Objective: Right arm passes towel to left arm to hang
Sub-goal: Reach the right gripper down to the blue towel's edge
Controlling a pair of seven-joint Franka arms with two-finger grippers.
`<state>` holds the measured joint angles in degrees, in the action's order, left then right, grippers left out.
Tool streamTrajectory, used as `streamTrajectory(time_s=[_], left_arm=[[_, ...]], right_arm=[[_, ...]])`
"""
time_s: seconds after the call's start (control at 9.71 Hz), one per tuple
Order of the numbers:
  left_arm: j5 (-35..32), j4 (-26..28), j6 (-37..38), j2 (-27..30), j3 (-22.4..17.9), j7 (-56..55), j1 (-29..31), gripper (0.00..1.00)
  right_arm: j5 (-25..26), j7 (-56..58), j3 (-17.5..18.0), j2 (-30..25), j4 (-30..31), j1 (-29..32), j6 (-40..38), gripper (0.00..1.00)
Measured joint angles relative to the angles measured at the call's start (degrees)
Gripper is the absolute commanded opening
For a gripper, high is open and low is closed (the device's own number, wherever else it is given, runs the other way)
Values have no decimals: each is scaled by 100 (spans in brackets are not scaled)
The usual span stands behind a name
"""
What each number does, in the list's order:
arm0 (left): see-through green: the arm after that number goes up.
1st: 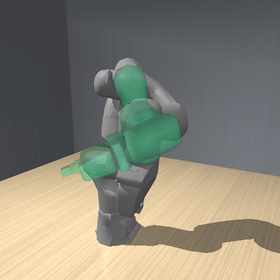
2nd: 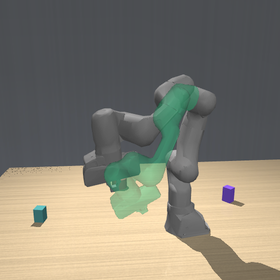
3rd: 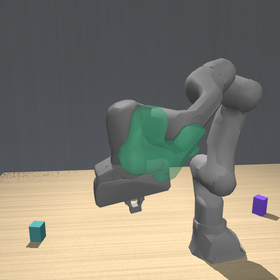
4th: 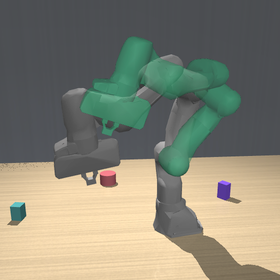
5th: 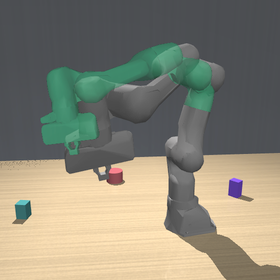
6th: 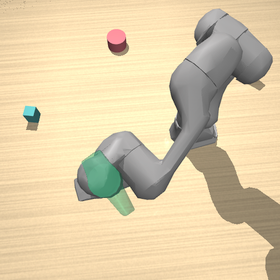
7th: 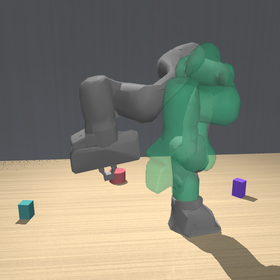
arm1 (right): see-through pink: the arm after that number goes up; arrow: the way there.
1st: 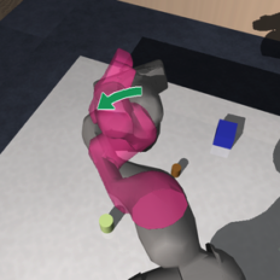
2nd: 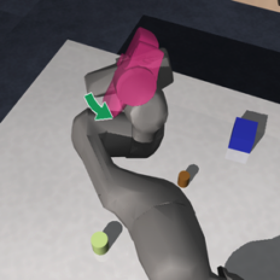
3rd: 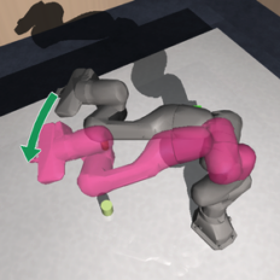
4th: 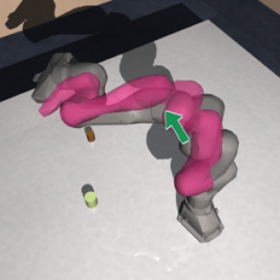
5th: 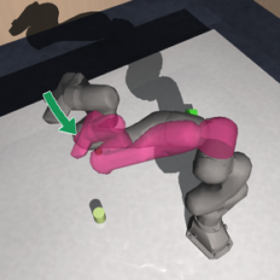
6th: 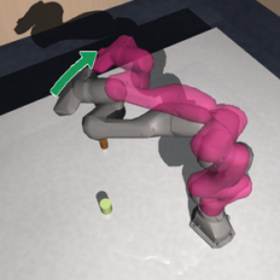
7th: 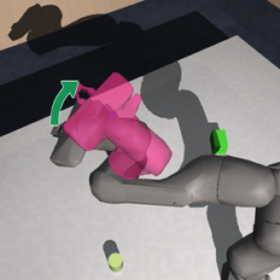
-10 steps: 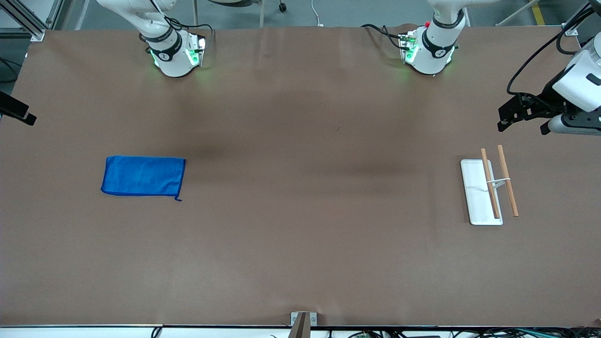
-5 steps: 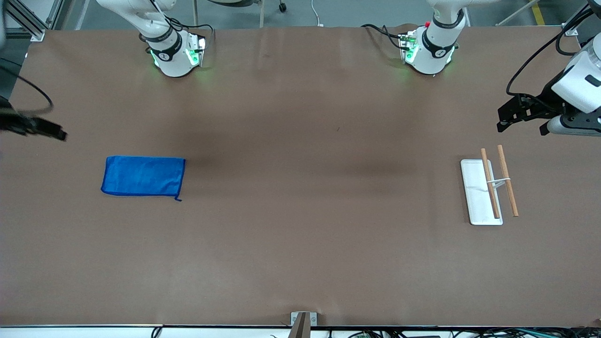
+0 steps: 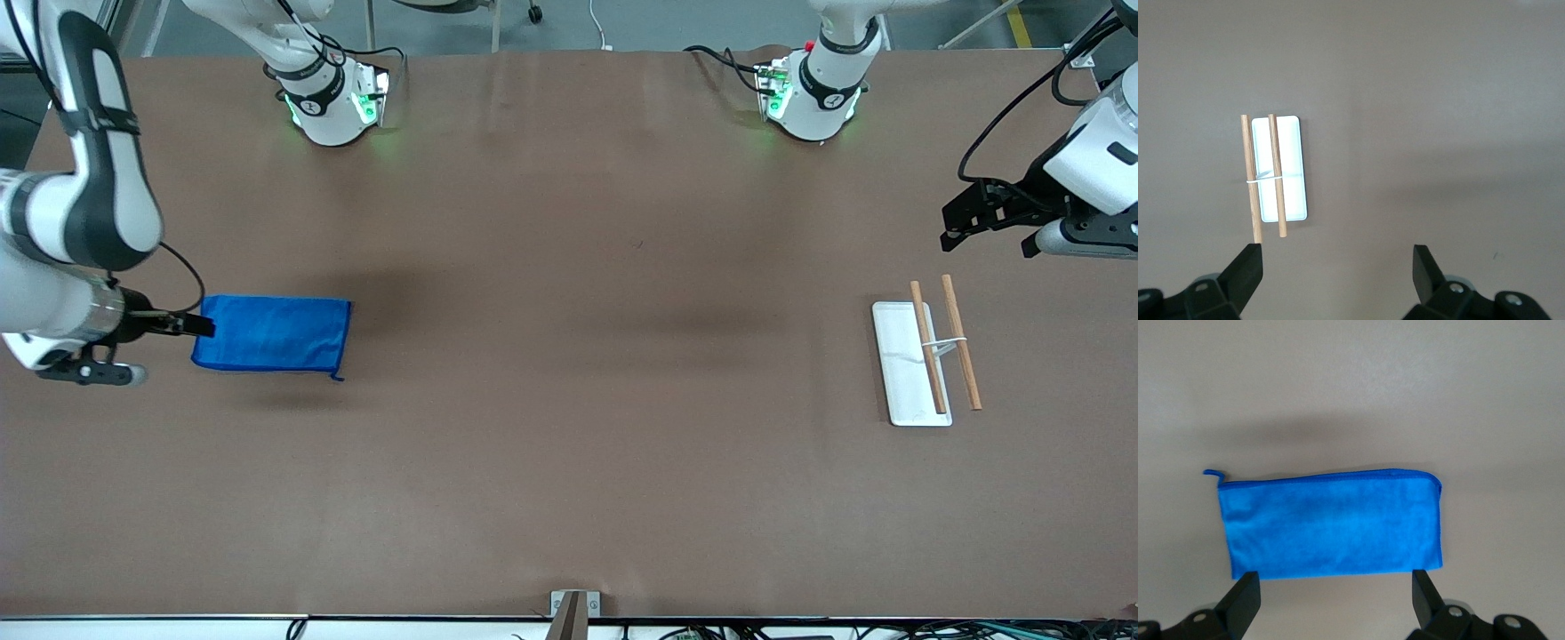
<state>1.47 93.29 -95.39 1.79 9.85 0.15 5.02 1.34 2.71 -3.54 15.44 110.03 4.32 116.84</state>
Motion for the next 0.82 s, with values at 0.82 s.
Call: streamTrajectory(time_s=[0.82], left_arm=[[0,-11,-5,0,1,0,0,99]], right_arm=[[1,62,-6,637,1756,94,2909,98]])
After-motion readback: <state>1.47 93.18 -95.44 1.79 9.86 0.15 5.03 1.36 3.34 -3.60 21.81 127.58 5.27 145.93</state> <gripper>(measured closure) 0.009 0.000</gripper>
